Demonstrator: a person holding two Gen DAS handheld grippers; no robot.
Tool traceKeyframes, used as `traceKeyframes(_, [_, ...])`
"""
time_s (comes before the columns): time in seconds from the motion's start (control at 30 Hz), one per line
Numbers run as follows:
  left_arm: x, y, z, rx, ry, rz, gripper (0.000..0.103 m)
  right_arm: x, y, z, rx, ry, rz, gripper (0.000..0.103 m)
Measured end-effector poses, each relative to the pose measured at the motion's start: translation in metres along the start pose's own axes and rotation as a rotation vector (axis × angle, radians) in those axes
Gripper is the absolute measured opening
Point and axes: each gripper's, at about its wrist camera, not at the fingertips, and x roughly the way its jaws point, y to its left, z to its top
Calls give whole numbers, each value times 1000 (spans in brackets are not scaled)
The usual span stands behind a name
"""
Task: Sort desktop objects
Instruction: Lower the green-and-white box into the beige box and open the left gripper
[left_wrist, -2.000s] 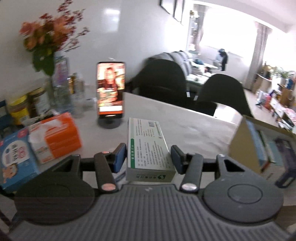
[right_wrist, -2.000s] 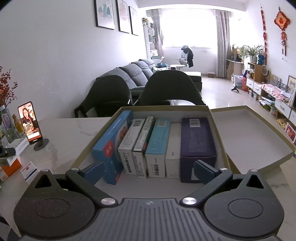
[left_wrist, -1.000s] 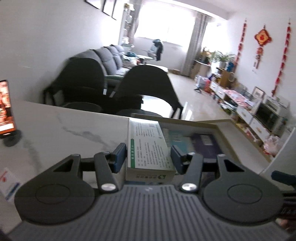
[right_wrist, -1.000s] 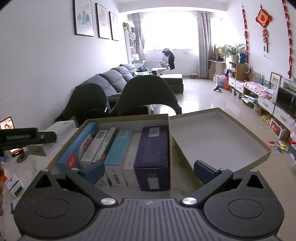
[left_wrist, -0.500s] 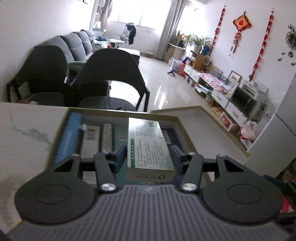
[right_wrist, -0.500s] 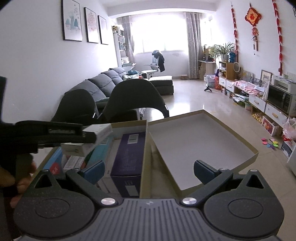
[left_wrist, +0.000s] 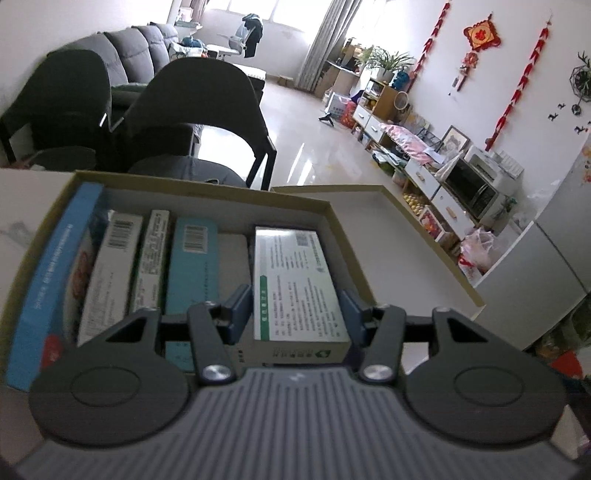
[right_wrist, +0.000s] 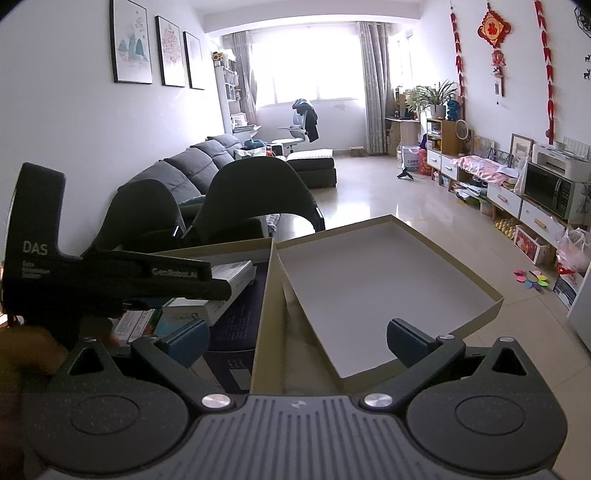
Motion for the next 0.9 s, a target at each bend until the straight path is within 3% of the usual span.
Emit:
traceKeyframes(0.4, [23,10,-3,-153,65,-146,51,-3,2,2,-1,-7,-14,103])
traceKeyframes(0.9, [7,5,-3,-127,25,-124,53,-9,6,3,-4,-14,-27,103])
